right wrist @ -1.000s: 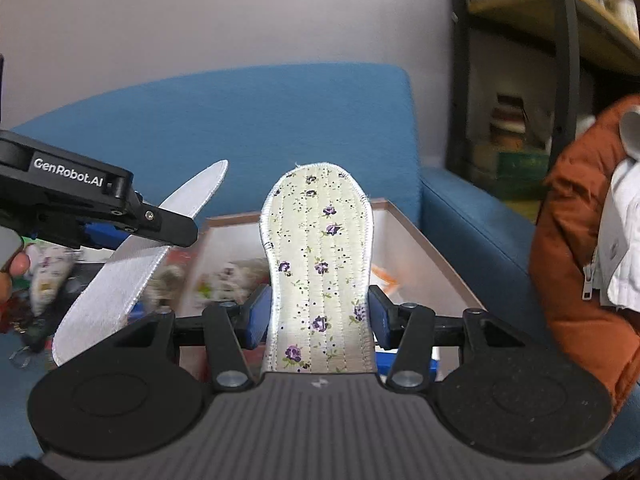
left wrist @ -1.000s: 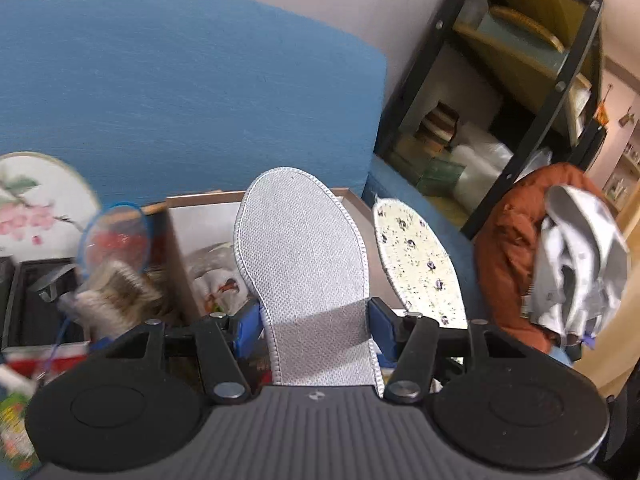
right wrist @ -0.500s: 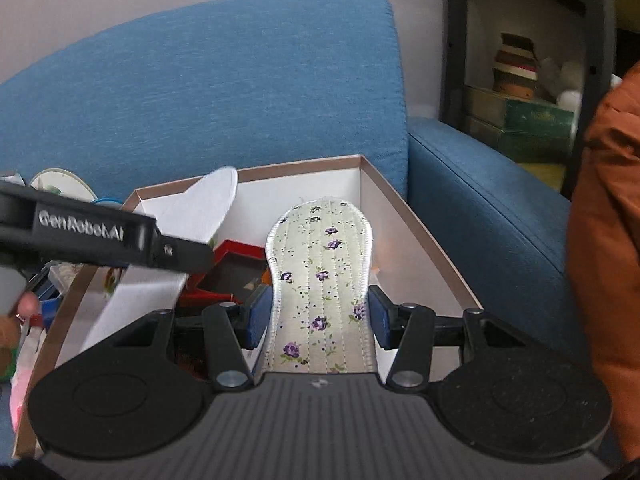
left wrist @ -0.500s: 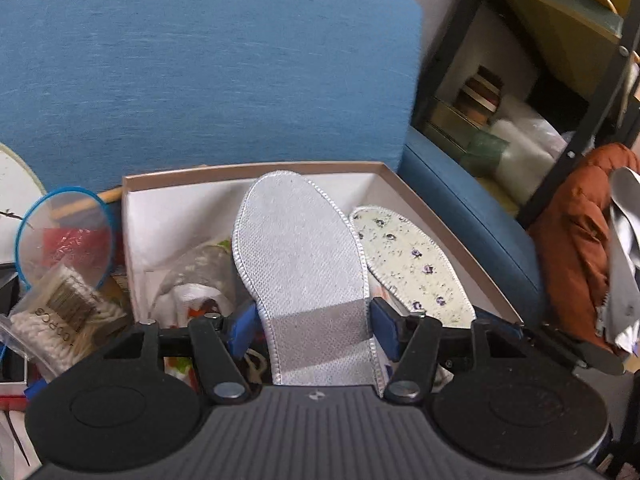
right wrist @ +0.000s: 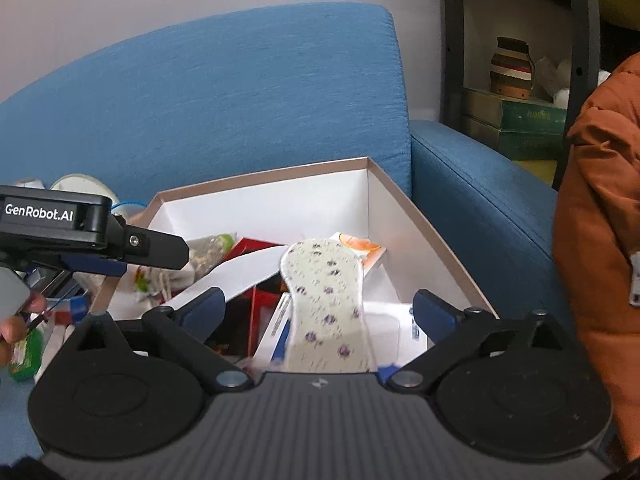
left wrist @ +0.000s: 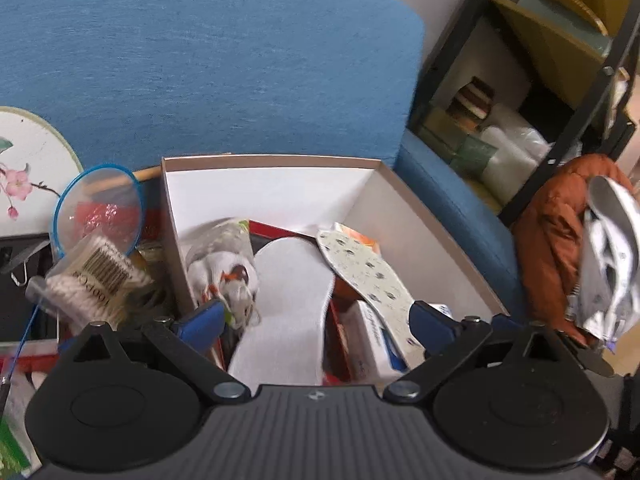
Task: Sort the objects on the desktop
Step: 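Lower both insoles into the brown box and open both tools, then withdraw both tools from the box back toward the clutter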
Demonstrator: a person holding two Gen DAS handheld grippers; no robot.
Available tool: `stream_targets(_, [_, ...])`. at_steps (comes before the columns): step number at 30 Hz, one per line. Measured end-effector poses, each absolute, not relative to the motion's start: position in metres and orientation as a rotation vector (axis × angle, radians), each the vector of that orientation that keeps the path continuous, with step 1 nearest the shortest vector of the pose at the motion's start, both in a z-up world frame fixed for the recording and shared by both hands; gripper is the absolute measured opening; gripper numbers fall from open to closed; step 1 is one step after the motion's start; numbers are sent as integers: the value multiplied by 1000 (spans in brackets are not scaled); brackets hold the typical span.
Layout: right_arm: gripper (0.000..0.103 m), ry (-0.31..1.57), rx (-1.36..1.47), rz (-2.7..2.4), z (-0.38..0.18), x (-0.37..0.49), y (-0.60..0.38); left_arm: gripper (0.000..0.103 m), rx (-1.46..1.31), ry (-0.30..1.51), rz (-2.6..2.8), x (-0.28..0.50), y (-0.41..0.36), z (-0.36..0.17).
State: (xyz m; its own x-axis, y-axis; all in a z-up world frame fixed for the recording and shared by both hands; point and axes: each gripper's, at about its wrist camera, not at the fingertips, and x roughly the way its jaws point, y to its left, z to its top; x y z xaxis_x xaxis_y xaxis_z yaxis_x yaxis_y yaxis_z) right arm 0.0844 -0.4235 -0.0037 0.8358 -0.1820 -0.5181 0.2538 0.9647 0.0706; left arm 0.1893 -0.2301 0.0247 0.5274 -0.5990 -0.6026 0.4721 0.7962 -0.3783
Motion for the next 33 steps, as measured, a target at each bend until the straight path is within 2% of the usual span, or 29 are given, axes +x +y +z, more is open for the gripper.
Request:
stream_targets(7, [98,547,110,-285,20,53,-390,101,-220,809,-647,150,-194,44])
stream_targets(10, [99,528,115,-285,28,35,-372,101,-152,810,-565,126,-179,49])
stream_targets(11, [102,522,121,-279,30,29,-366,101,-119,798,-529,116,-173,50])
stream_targets(14, [101,532,137,-254,31,16,-343,101,-65,740,-492,83,-150,45])
stream_targets(20, [101,510,62,-221,33,-5,-289,101,-62,740,-427,47,-107,29])
stream_targets(33, [101,581,78,-227,-10,-25,-226,100,-42,760,-306,26,-56,0])
